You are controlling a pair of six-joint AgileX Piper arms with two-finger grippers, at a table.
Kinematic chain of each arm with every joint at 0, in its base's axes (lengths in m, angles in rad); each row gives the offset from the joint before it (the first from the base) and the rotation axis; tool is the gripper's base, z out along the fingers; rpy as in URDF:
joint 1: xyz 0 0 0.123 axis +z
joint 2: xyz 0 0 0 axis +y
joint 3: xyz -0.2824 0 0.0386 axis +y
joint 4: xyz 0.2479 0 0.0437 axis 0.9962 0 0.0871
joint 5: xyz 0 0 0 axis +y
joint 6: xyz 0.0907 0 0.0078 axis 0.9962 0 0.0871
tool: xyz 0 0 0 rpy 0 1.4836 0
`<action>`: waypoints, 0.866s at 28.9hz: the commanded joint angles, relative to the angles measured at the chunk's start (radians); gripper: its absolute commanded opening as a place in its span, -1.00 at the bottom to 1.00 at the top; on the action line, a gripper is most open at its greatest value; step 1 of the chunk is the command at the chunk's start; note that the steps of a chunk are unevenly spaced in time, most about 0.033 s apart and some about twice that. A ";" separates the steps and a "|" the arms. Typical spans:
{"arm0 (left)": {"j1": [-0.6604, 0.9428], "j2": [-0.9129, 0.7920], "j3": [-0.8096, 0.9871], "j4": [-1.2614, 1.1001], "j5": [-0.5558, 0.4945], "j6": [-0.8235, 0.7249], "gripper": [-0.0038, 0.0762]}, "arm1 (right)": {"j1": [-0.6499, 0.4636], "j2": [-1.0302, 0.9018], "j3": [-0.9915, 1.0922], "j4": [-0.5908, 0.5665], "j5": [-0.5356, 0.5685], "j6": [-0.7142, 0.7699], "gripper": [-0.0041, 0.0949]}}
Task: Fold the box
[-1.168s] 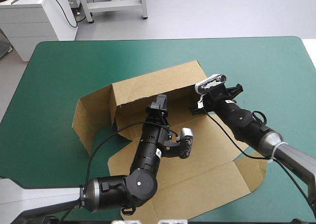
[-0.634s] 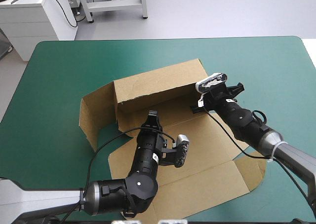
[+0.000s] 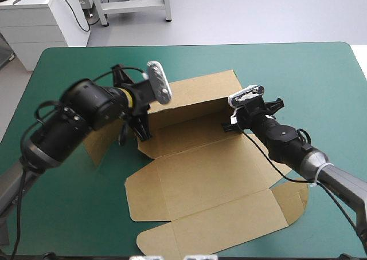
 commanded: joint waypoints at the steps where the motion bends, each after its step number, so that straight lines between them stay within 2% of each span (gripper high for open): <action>1: 0.192 -0.037 -0.057 -0.138 -0.036 0.010 -0.92 | -0.003 -0.012 -0.026 0.036 0.065 -0.113 -0.96; 2: 0.301 -0.037 -0.053 -0.210 -0.036 0.010 -0.92 | -0.003 -0.012 -0.026 0.047 0.070 -0.125 -0.96; 7: 0.587 -0.037 -0.043 -0.496 -0.038 0.062 -0.92 | -0.003 -0.012 -0.022 0.047 0.134 -0.158 -0.96; 14: 0.859 -0.037 -0.043 -0.711 -0.038 0.062 -0.92 | -0.003 0.042 -0.007 0.015 0.328 -0.123 -0.96; 18: 0.928 -0.037 -0.043 -0.791 -0.044 0.062 -0.92 | -0.020 0.076 -0.007 -0.198 0.412 0.082 -0.96; 22: 0.931 -0.035 -0.043 -0.802 -0.044 0.062 -0.92 | -0.124 0.091 -0.038 -0.498 0.596 0.394 -0.96; 25: 0.931 -0.035 -0.043 -0.802 -0.044 0.062 -0.92 | -0.196 0.087 -0.089 -0.630 0.697 0.554 -0.96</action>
